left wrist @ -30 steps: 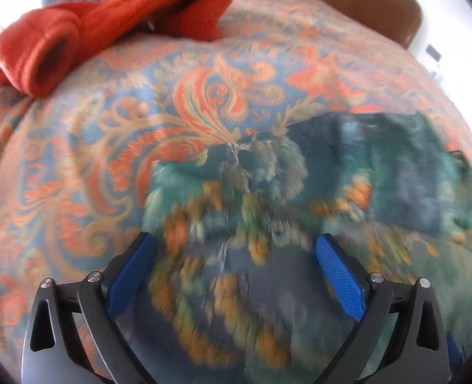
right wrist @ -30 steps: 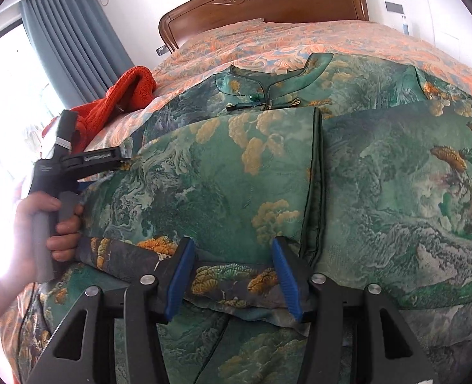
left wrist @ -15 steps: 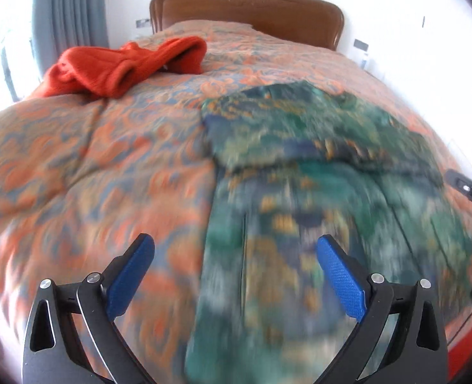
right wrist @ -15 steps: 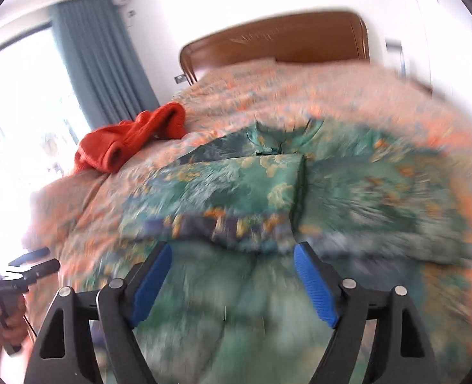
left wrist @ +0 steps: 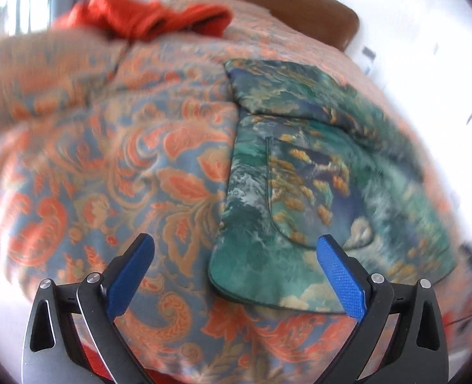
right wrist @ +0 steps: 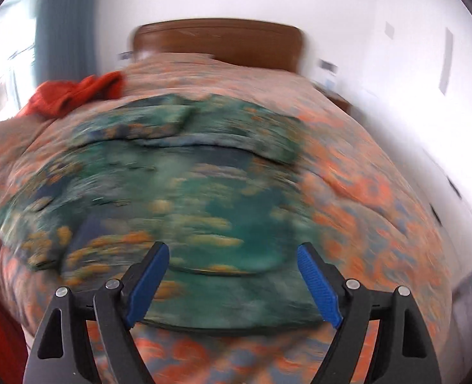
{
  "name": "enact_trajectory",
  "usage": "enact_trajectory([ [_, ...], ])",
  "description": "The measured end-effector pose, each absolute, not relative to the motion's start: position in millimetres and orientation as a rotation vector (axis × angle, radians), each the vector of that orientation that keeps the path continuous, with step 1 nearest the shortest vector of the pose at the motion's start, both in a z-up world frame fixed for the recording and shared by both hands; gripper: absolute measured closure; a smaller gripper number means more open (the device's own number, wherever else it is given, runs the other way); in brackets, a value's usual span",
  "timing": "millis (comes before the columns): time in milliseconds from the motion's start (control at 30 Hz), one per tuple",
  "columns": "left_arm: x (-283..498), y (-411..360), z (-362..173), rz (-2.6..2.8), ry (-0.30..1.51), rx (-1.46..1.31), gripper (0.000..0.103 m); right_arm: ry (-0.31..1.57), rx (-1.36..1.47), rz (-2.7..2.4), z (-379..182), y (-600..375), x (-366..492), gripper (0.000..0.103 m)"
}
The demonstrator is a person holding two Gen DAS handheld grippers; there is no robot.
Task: Fold large clothes
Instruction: 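Move both grippers to the jacket hem, then grasp the jacket hem with both grippers and lift it toward the collar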
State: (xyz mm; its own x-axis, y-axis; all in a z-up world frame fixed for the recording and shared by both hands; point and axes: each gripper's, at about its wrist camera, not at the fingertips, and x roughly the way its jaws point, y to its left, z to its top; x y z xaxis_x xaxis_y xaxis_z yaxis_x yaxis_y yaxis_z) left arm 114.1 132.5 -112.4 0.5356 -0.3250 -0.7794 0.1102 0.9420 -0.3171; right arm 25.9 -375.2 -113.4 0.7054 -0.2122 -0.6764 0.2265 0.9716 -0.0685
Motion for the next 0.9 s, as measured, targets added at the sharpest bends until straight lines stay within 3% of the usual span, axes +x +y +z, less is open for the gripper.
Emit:
enact_trajectory([
  [233,156.4,117.6,-151.8,-0.346,1.106,-0.258,0.002,0.834,0.407,-0.293,-142.0,-488.5,17.0,0.019],
  [500,161.3,81.4,-180.2,-0.444,1.178,-0.197,0.005,1.004,0.548,-0.064,-190.9,-493.7,64.1,0.018],
  [567,157.5,83.4,-179.0,-0.462,1.211,-0.242,0.023,1.028,0.549,-0.023,-194.4,-487.2,69.3,0.02],
  [600,155.2,83.5,-177.4,-0.461,1.217,-0.242,0.027,1.037,0.545,0.006,-193.7,-484.1,69.4,0.03],
  [633,152.5,82.6,-175.0,-0.468,1.217,-0.234,0.037,1.045,0.538,0.021,-193.0,-480.1,69.6,0.044],
  [667,150.1,82.0,-173.1,-0.477,1.218,-0.225,0.051,1.056,0.513,0.037,-189.5,-475.4,67.9,0.05],
  [700,149.2,81.1,-170.9,-0.477,1.222,-0.212,0.058,1.062,0.499,0.046,-187.8,-473.5,68.0,0.065],
  [767,147.6,80.3,-164.7,-0.476,1.23,-0.198,0.079,1.07,0.49,0.063,-182.2,-470.2,68.3,0.074],
  [900,146.5,89.3,-148.9,-0.48,1.221,-0.22,0.086,1.072,0.48,0.075,-170.0,-467.8,66.7,0.083],
])
